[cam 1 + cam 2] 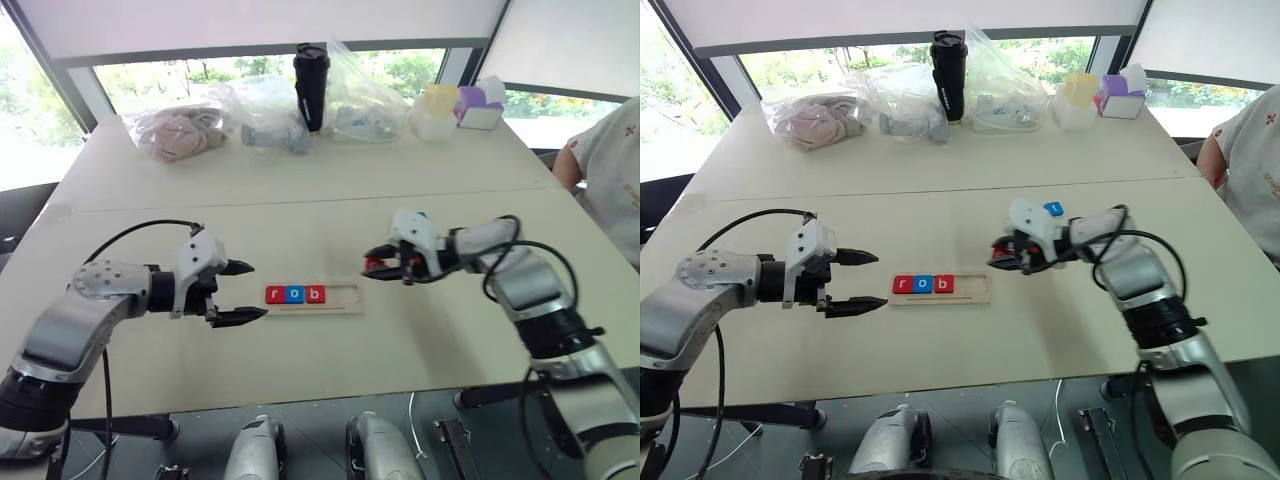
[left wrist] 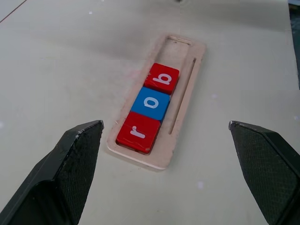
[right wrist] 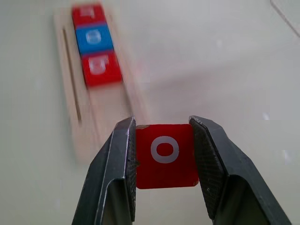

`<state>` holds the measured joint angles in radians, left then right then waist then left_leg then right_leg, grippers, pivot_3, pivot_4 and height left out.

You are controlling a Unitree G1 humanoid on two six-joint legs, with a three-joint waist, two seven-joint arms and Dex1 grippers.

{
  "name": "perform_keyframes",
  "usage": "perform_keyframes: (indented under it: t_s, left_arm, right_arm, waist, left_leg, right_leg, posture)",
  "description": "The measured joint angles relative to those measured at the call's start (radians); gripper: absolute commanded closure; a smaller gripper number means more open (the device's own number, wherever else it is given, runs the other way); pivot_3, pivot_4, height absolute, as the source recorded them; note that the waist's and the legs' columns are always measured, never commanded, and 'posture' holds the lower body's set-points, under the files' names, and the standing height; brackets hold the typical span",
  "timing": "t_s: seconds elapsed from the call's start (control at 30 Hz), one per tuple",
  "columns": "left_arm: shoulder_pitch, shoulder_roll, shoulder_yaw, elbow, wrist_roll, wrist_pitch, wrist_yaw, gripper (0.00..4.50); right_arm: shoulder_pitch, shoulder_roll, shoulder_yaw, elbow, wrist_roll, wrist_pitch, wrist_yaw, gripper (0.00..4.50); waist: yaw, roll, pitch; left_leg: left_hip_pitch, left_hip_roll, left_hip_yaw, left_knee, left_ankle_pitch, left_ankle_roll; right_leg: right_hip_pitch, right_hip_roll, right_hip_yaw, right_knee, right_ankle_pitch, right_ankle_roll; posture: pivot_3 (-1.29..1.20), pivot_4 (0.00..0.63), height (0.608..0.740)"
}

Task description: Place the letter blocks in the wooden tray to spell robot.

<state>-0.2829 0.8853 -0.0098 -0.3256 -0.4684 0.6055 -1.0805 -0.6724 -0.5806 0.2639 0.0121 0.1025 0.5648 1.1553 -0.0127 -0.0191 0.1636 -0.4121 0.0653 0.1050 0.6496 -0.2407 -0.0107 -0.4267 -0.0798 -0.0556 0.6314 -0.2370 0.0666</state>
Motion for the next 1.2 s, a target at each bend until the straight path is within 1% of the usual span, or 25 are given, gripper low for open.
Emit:
perform_keyframes:
  t_s: [0.17, 0.33, 0.7, 1.17, 1.2]
  left_arm:
    - [0.008, 0.008, 0.020, -0.015, -0.007, 0.014, 0.005, 0.00]
    - [0.032, 0.008, 0.031, -0.043, -0.018, 0.021, 0.018, 0.00]
    - [0.054, 0.006, 0.031, -0.053, -0.023, 0.026, 0.052, 0.00]
    - [0.056, 0.005, 0.031, -0.054, -0.025, 0.027, 0.062, 0.00]
    - [0.058, 0.005, 0.031, -0.054, -0.025, 0.028, 0.063, 0.00]
  right_arm:
    - [-0.003, 0.049, 0.053, 0.005, -0.003, 0.004, -0.030, 3.36]
    - [-0.002, 0.051, 0.091, 0.039, -0.011, -0.042, -0.022, 3.36]
    - [-0.002, 0.055, 0.130, 0.072, -0.013, -0.073, -0.003, 3.36]
    - [-0.003, 0.092, 0.151, 0.154, -0.039, -0.123, -0.011, 3.36]
    - [-0.003, 0.092, 0.151, 0.154, -0.040, -0.128, -0.011, 2.30]
  waist:
    - [0.003, 0.000, 0.000]
    - [0.000, 0.000, 0.000]
    - [0.000, 0.000, 0.000]
    - [-0.001, 0.000, 0.000]
    - [-0.001, 0.000, 0.000]
  left_leg:
    - [-0.005, -0.001, 0.000, 0.002, 0.000, 0.000]
    - [-0.006, -0.001, 0.001, 0.002, 0.000, 0.000]
    - [-0.006, -0.001, 0.001, 0.002, 0.000, 0.000]
    - [-0.006, -0.001, 0.001, 0.002, 0.000, 0.000]
    - [-0.006, -0.001, 0.001, 0.002, 0.000, 0.000]
  right_leg:
    - [-0.002, -0.001, 0.000, -0.001, 0.000, 0.000]
    - [-0.002, 0.000, -0.001, -0.001, 0.000, 0.000]
    - [-0.002, 0.000, -0.001, 0.000, 0.000, 0.000]
    - [-0.002, 0.000, -0.001, 0.000, 0.000, 0.000]
    - [-0.002, 0.000, -0.001, 0.000, 0.000, 0.000]
  posture:
    - [0.00, 0.150, 0.740]
    - [0.00, 0.150, 0.740]
    - [0.00, 0.150, 0.740]
    - [0.00, 0.150, 0.740]
    - [0.00, 0.150, 0.740]
